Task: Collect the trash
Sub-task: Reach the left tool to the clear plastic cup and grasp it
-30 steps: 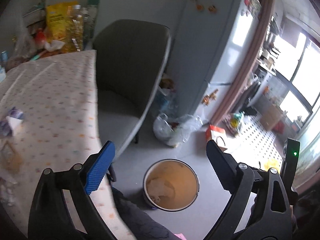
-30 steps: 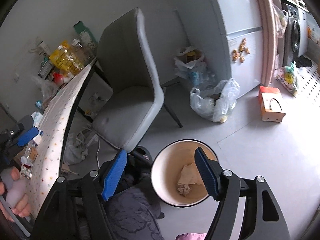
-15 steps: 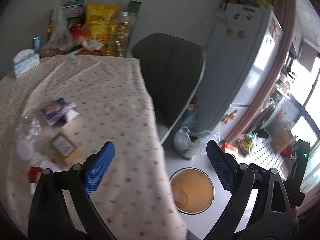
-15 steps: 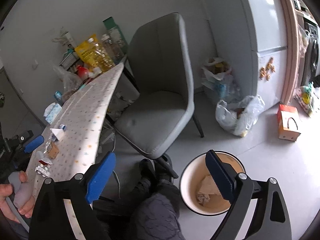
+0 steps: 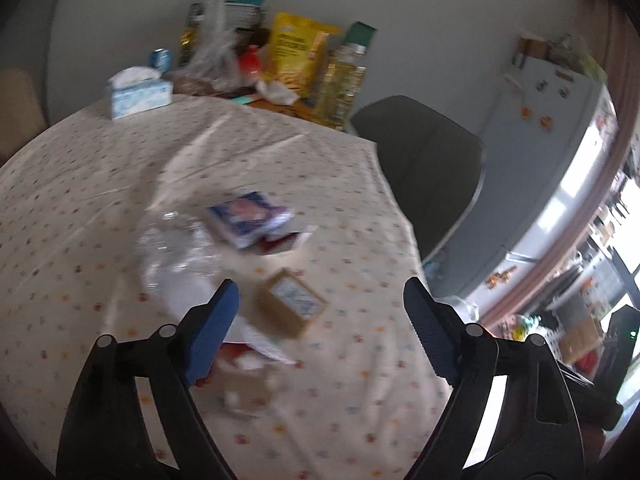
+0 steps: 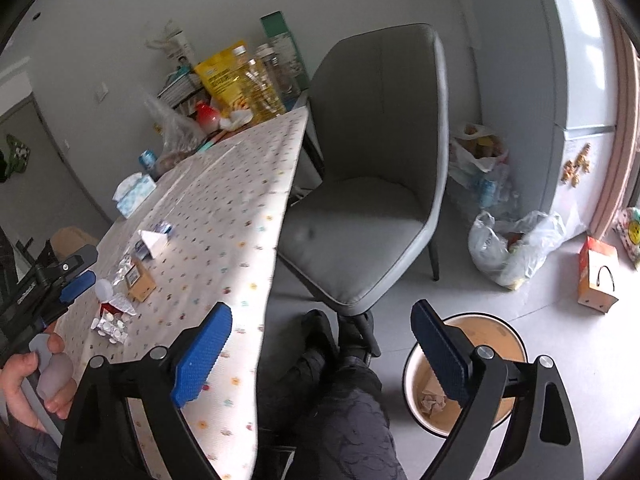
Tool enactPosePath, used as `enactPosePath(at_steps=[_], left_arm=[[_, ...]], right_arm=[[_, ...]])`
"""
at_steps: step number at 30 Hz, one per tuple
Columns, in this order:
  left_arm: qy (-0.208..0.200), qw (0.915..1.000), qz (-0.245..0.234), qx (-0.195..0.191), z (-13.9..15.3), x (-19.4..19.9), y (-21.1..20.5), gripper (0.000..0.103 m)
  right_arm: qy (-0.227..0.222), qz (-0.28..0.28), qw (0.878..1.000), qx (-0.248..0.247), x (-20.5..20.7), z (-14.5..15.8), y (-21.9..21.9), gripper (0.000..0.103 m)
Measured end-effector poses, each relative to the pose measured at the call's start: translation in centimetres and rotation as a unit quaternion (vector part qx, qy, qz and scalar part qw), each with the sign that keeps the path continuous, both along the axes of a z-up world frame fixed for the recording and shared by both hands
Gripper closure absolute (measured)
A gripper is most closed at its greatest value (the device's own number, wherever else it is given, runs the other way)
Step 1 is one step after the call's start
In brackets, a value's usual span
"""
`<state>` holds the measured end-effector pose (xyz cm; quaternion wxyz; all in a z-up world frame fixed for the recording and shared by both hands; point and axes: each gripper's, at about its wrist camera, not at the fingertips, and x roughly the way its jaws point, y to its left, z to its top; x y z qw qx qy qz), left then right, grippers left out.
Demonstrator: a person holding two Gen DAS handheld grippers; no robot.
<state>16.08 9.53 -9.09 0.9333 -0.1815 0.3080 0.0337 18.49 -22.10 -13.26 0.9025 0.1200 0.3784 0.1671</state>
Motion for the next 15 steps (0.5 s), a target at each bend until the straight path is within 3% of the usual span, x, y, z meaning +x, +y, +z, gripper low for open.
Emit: enactPosePath(at_steps=[9, 15], left_arm=[[0.025, 0.9986, 0.047, 0.002, -1.9, -0.4, 3.8, 0.026], [0.035, 0.9964, 0.077, -0.002, -2.8, -0.5, 5.8, 0.035]], right_arm=[[0.003, 0.034, 0.999, -0.009, 0.9, 0.1, 4.2, 0.014], [0.004, 0.054, 0.998, -0.012, 1.4, 0.3, 6.3, 0.014]])
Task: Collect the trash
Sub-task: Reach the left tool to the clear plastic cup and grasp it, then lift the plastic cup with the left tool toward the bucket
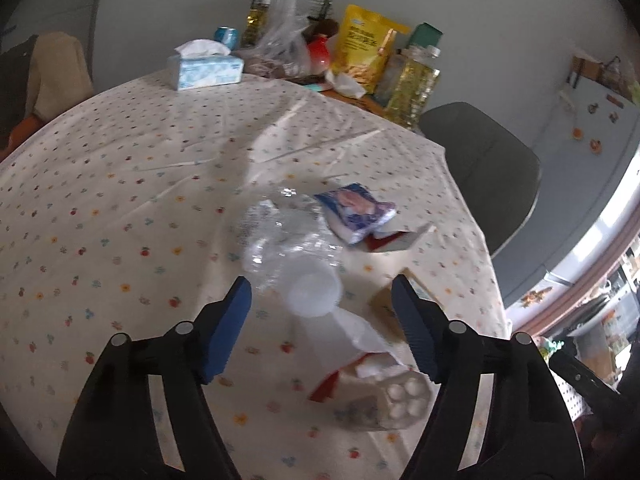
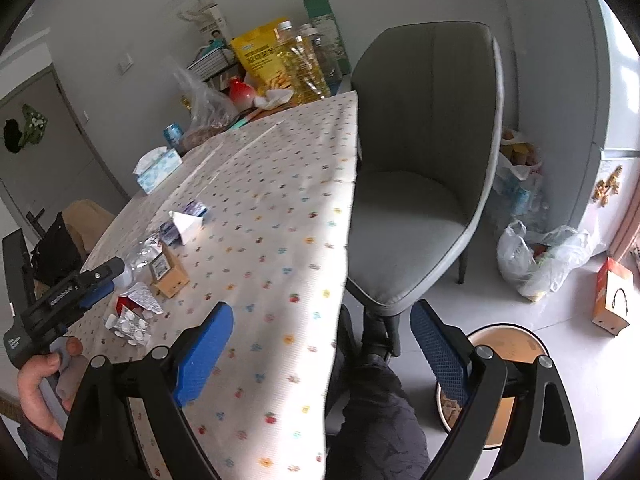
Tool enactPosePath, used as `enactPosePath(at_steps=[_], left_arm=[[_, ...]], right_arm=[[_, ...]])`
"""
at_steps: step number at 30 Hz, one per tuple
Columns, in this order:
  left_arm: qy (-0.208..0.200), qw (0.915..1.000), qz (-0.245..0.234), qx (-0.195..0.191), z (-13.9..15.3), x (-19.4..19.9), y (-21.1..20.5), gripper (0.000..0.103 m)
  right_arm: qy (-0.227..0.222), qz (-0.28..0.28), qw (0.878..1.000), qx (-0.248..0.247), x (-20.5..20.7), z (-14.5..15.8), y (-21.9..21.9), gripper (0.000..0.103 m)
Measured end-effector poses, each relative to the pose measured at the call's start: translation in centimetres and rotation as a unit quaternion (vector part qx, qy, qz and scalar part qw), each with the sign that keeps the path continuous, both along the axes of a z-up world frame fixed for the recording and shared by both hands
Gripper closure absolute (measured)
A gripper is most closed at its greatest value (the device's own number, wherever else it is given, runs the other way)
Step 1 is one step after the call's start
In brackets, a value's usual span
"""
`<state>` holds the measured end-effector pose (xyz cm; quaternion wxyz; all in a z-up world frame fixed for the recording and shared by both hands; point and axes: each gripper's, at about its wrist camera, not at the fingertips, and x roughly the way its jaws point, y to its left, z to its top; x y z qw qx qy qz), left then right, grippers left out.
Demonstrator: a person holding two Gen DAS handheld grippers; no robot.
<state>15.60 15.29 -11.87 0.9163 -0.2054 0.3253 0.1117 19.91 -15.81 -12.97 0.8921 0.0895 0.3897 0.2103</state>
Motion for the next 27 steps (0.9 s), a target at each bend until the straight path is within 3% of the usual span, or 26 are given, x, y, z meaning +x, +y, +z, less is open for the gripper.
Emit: enactPosePath(at_steps=[5, 6, 27], left_arm=[[0.013, 0.9999, 0.009, -0.005, -0.8, 0.5, 0.9, 0.060], [0.013, 0.9999, 0.009, -0.005, -0.9, 0.5, 0.9, 0.070], [-0.024, 0.9979, 0.061, 0.003, 1.2, -4.5, 4.4, 0.071]], right_arm=[[0.003, 0.009, 1.000, 0.001, 0.3, 0.0, 1.3, 0.014], [0.004, 0.013, 1.000, 0.001, 0.3, 0.1, 1.6, 0.014], [0.006, 0.159, 0.987, -0.019, 3.2, 0.9, 15.0, 0.028]])
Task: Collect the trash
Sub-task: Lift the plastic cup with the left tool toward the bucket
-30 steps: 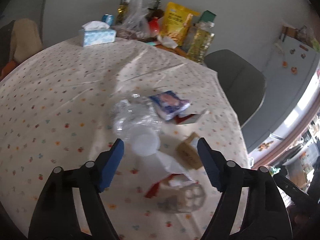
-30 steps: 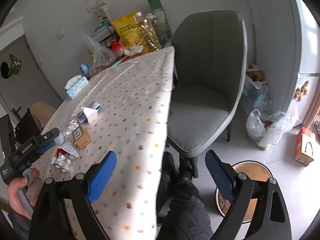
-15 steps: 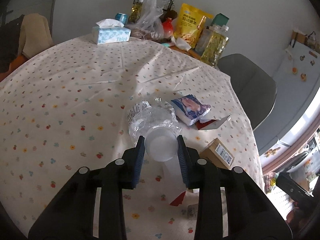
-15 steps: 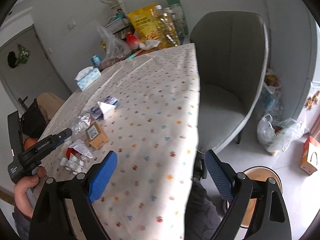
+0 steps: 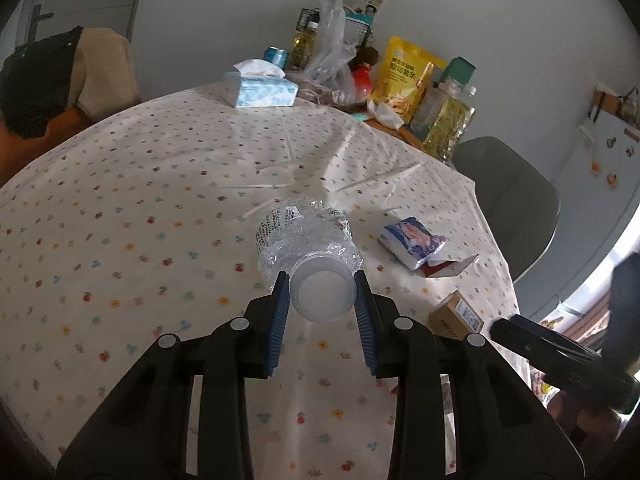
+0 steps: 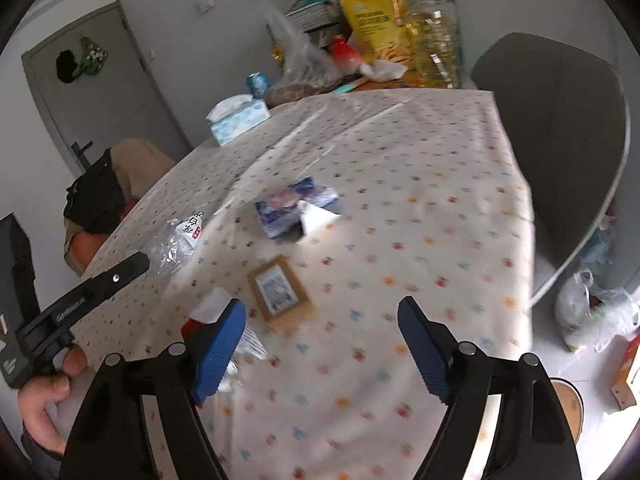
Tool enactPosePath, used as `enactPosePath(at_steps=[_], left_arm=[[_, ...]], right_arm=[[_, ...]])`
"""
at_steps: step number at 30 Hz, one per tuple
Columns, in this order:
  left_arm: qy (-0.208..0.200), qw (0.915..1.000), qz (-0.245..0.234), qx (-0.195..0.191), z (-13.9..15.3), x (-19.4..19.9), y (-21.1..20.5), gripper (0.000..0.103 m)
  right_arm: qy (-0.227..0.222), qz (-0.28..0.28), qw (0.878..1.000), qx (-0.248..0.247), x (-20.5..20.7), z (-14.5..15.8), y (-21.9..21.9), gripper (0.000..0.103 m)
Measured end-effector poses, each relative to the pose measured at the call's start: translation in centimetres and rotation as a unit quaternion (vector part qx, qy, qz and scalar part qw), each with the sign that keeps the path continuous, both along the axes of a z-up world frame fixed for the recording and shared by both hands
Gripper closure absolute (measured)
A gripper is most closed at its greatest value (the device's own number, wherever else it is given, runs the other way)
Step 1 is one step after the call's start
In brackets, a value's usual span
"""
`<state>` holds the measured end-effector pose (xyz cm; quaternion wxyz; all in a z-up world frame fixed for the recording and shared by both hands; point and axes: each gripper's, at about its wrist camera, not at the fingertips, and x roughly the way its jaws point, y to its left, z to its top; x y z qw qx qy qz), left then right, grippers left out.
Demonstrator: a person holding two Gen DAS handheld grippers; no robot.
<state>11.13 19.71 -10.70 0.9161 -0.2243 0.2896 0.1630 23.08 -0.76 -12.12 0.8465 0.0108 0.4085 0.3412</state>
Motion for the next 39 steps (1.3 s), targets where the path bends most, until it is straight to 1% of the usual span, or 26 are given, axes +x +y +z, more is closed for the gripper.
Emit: enactPosePath(at_steps=[2, 4, 6, 7, 8, 9, 10, 12, 15, 18, 25, 33, 39], left_arm=[[-0.003, 1.0000, 0.002, -0.003, 0.0, -0.4, -0.1, 0.071], [-0.006, 1.0000, 0.001, -0.004, 0.0, -0.8, -0.2, 0.071], [-0.006, 1.0000, 0.000, -0.005, -0.1, -1.0, -0.3, 0.071], [-0.006, 1.0000, -0.001, -0.005, -0.2, -1.0, -0.3, 0.071], [-0.005, 1.0000, -0.001, -0.006, -0.2, -1.0, -0.3, 0.071], [-0.006, 1.0000, -0.002, -0.006, -0.2, -1.0, -0.3, 0.071], [-0.007, 0.9999, -0.004, -0.006, -0.1, -0.9, -0.4, 0.071], [-0.012, 0.9999, -0.009, -0.005, 0.1, -0.7, -0.7, 0.071], [-0.022, 0.9996, -0.017, -0.004, 0.7, -0.6, -1.4, 0.071], [-0.027, 0.9993, -0.025, -0.002, 1.1, -0.5, -2.1, 0.071], [-0.038, 0.9982, -0.047, 0.006, 2.3, 0.0, -4.3, 0.071], [-0.044, 0.9961, -0.074, 0.017, 3.4, 0.7, -7.4, 0.071], [-0.052, 0.9925, -0.108, 0.025, 4.4, 1.4, -10.4, 0.071]], right_arm=[[0.002, 0.008, 1.000, -0.007, 0.3, -0.5, 0.9, 0.029], [0.013, 0.015, 1.000, -0.020, 0.8, -1.4, 1.8, 0.034], [0.027, 0.025, 0.999, -0.019, 1.0, -2.0, 2.0, 0.049], [0.035, 0.036, 0.999, -0.007, 1.0, -2.1, 2.0, 0.053], [0.033, 0.039, 0.999, -0.005, 0.8, -1.9, 2.0, 0.061], [0.020, 0.030, 0.999, -0.020, 0.5, -1.6, 1.9, 0.061], [0.015, 0.026, 0.999, -0.020, 0.3, -1.5, 1.6, 0.062], [0.023, 0.023, 0.999, -0.004, 0.1, -1.2, 0.7, 0.062], [0.020, 0.015, 1.000, -0.003, -0.3, -0.9, -0.3, 0.062], [0.016, 0.007, 1.000, 0.009, -0.9, -0.4, -1.7, 0.062], [0.024, -0.027, 0.999, 0.032, -1.5, -0.2, -5.5, 0.062], [0.013, -0.056, 0.997, 0.053, -2.2, 0.7, -9.8, 0.062], [0.002, -0.076, 0.995, 0.062, -2.8, 1.5, -13.0, 0.062]])
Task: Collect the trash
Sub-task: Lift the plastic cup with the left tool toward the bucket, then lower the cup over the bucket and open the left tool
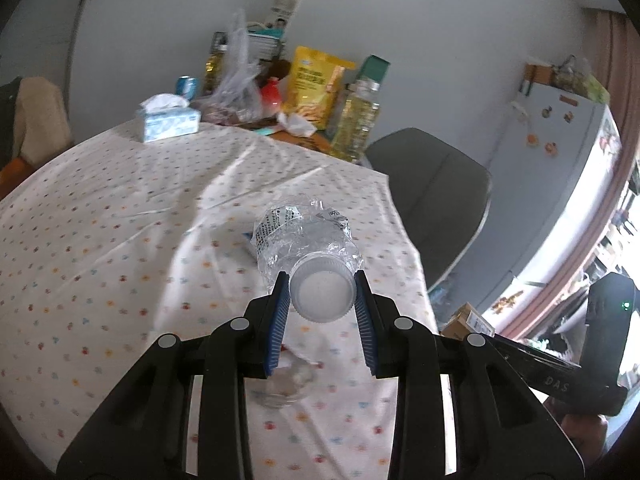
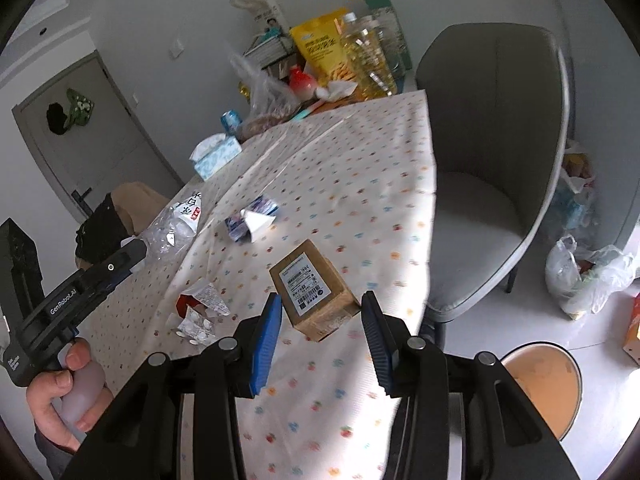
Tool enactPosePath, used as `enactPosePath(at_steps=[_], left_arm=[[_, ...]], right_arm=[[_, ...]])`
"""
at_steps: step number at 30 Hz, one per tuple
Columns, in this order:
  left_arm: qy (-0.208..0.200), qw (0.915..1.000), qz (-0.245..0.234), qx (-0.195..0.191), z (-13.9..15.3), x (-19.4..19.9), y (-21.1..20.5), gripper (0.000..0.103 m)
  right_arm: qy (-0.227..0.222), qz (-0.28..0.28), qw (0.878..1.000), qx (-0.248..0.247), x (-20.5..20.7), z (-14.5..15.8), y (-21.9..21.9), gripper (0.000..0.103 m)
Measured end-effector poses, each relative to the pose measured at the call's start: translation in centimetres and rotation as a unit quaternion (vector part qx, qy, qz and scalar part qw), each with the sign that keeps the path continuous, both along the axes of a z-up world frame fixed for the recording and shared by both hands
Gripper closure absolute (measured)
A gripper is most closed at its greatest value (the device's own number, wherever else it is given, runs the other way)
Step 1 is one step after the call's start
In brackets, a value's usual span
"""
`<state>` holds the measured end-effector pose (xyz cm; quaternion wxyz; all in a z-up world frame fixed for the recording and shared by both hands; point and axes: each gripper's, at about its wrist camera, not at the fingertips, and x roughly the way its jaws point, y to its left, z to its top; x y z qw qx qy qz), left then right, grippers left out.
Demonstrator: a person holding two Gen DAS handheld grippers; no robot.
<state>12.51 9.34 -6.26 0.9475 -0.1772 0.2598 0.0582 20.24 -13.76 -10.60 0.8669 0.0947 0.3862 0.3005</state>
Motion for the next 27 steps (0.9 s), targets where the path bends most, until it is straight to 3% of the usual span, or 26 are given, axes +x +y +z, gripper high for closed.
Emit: enactPosePath(at_steps=[15, 27], left_arm=[[-0.003, 0.9953, -0.096, 0.012, 1.0, 2.6, -8.8, 0.071], [0.022, 0.9827, -0.184, 0.010, -0.9, 6.3, -16.7, 0.071]], right_arm=[[0.000, -0.083, 0.996, 0.015, -1.2, -0.4, -8.8, 0.062], [0.034, -0.179, 0.983, 0.014, -2.0, -3.8, -17.5, 0.062]])
